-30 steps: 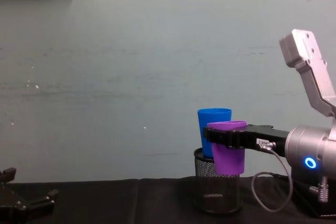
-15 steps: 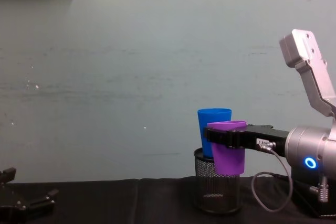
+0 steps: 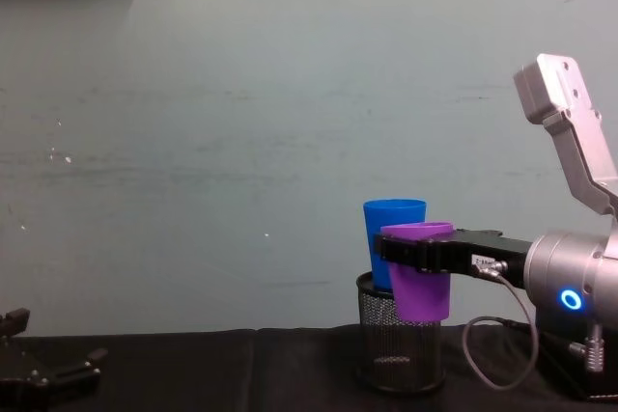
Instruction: Pick up one cup with a gripper and tap it against the other cup.
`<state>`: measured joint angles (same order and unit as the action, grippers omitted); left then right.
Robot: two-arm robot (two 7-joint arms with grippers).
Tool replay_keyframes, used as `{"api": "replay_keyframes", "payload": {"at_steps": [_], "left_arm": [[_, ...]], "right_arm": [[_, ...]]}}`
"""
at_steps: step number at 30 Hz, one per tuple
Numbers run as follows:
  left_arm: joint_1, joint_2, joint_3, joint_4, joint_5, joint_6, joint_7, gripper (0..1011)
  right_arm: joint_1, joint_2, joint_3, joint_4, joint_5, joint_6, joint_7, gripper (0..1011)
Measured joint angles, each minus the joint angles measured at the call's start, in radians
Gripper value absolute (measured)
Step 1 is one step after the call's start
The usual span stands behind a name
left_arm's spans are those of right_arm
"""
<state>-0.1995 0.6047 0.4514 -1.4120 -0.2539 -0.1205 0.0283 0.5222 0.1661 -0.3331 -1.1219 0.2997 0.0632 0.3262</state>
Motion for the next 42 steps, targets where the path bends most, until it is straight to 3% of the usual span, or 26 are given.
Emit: {"api": "replay_keyframes", "payload": {"at_steps": [42], "left_arm": [[0.000,0.000,0.000,0.000,0.000,0.000,0.000,1000]], "right_arm": [[0.000,0.000,0.000,0.000,0.000,0.000,0.000,746]]}}
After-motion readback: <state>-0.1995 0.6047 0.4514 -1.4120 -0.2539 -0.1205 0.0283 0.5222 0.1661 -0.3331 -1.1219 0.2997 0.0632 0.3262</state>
